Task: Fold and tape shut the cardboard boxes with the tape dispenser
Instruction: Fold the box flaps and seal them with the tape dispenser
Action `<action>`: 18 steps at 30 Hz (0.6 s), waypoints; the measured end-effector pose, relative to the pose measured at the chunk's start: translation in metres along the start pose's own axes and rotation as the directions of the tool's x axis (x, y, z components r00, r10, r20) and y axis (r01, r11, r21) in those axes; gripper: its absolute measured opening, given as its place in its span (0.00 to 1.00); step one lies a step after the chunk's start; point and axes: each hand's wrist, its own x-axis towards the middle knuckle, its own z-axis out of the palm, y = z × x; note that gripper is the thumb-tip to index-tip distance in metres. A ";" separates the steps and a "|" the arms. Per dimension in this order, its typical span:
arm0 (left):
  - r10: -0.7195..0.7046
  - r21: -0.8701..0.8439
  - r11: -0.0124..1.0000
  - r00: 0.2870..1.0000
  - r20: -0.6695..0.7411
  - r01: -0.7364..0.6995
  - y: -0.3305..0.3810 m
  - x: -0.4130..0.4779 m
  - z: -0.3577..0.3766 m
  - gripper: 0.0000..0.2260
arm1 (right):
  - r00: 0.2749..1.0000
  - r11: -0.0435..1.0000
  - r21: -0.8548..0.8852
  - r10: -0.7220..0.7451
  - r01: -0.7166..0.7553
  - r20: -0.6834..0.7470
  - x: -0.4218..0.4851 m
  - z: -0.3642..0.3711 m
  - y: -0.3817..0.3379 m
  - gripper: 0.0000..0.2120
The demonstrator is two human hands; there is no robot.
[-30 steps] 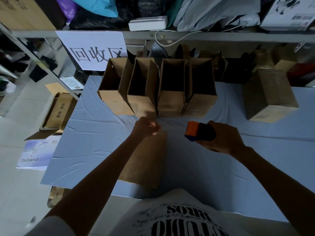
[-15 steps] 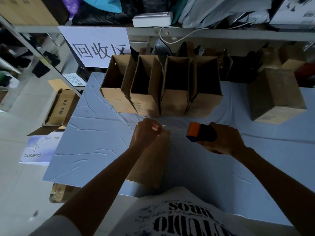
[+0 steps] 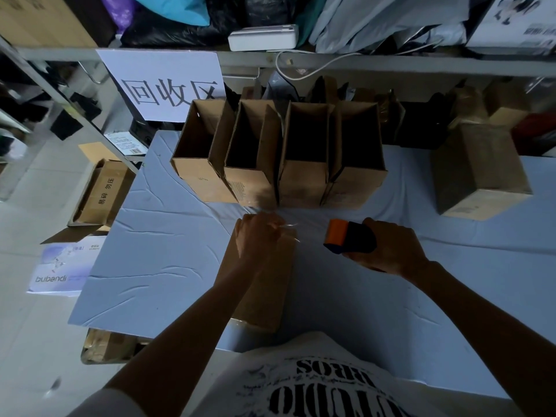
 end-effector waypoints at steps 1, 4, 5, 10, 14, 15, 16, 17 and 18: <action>0.002 0.007 1.000 1.000 -0.013 -0.001 -0.003 -0.001 0.001 0.08 | 1.000 1.000 0.002 -0.007 0.007 -0.004 -0.001 0.000 0.000 0.31; -0.066 -0.037 0.997 0.998 -0.025 0.065 -0.013 0.001 0.001 0.15 | 0.999 0.999 0.001 -0.034 0.034 -0.019 -0.004 0.004 -0.001 0.30; -0.103 -0.064 0.993 0.995 -0.014 0.102 -0.013 0.002 -0.001 0.17 | 0.999 0.999 0.001 -0.043 0.043 -0.026 -0.005 0.005 -0.002 0.30; -0.137 0.068 0.988 0.990 0.009 0.137 -0.013 0.004 0.001 0.21 | 0.998 0.998 0.028 -0.046 0.048 -0.043 -0.009 0.009 -0.002 0.33; -0.258 0.083 0.961 0.964 -0.065 0.263 -0.008 -0.017 0.005 0.26 | 0.995 0.999 0.007 -0.047 0.048 -0.089 -0.010 0.010 -0.007 0.38; -0.282 0.088 0.955 0.959 -0.042 0.284 -0.003 -0.021 0.007 0.29 | 0.994 0.999 0.004 -0.053 0.054 -0.098 -0.010 0.011 -0.007 0.39; -0.318 0.120 0.941 0.948 0.001 0.315 0.002 -0.025 0.010 0.34 | 0.994 0.999 0.008 -0.050 0.051 -0.099 -0.010 0.011 -0.008 0.40; -0.363 0.183 0.919 0.930 0.050 0.349 0.006 -0.029 0.013 0.39 | 0.995 0.999 0.018 -0.035 0.037 -0.093 -0.011 0.011 -0.007 0.39; -0.404 0.252 0.893 0.911 0.083 0.373 0.009 -0.032 0.015 0.43 | 0.997 0.999 0.028 -0.016 0.018 -0.081 -0.013 0.011 -0.007 0.38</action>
